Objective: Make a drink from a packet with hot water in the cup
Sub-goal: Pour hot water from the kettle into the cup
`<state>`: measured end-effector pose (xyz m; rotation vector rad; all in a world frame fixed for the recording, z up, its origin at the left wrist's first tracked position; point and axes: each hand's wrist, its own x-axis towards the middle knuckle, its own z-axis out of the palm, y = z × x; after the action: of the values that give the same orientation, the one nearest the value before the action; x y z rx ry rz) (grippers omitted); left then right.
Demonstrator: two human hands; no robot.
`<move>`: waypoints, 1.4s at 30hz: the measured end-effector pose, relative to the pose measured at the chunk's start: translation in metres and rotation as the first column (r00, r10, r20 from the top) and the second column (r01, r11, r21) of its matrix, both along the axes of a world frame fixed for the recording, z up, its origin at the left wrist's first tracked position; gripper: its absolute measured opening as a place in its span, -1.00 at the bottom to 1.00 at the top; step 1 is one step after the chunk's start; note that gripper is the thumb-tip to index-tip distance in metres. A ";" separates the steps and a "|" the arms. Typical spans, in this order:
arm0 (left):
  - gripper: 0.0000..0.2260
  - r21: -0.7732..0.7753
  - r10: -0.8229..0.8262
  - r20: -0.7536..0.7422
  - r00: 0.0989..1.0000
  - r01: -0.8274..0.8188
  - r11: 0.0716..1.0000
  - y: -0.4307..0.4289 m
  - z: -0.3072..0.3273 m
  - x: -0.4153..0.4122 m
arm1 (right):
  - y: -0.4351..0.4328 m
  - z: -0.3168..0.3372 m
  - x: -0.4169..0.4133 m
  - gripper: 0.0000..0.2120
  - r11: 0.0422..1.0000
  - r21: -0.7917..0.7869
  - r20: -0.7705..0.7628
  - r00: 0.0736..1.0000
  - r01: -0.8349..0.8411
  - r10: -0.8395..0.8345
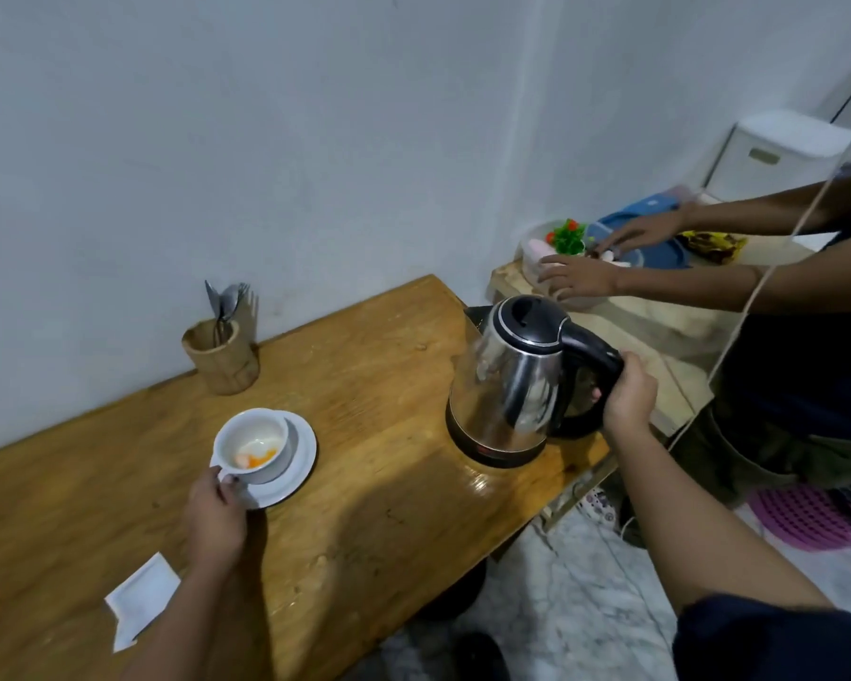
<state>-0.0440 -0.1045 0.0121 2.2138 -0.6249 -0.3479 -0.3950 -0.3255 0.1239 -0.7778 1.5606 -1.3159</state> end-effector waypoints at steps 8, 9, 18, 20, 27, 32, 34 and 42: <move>-0.72 0.002 -0.022 -0.084 0.996 0.022 1.000 0.000 0.003 0.008 | -0.002 0.019 0.022 -0.65 0.991 0.012 -0.146 0.981 0.133 -0.130; -0.72 0.000 -0.025 -0.104 0.994 0.025 1.000 0.001 0.004 0.009 | -0.003 0.023 0.025 -0.63 0.993 0.008 -0.191 0.974 0.122 -0.118; -0.76 -0.050 -0.081 -0.222 0.972 0.072 0.996 0.003 0.013 0.018 | -0.019 0.074 0.067 -0.59 0.986 -0.139 -0.438 0.899 -0.092 0.022; -0.76 -0.046 -0.078 -0.251 0.965 0.069 0.997 0.006 0.018 0.018 | -0.019 0.087 0.085 -0.60 0.967 -0.161 -0.512 0.854 -0.198 0.090; -0.78 -0.012 -0.093 -0.298 0.950 0.094 0.995 0.008 0.019 0.027 | -0.007 0.095 0.161 -0.55 0.844 -0.134 -0.703 0.650 -0.519 0.289; -0.75 0.021 -0.092 -0.288 0.953 0.102 0.995 0.011 0.019 0.030 | 0.011 0.088 0.214 -0.58 0.706 -0.088 -0.789 0.482 -0.703 0.382; -0.77 0.003 -0.126 -0.251 0.960 0.131 0.991 0.010 0.023 0.031 | 0.017 0.085 0.230 -0.56 0.651 -0.080 -0.810 0.430 -0.755 0.400; -0.77 0.065 -0.177 -0.256 0.950 0.200 0.978 0.010 0.027 0.041 | 0.029 0.079 0.275 -0.58 0.444 -0.017 -0.910 0.198 -0.896 0.365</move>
<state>-0.0028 -0.0947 0.0388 2.1525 -0.6948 -0.7544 -0.1201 -0.2965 0.2033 -2.4898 1.0428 -0.6249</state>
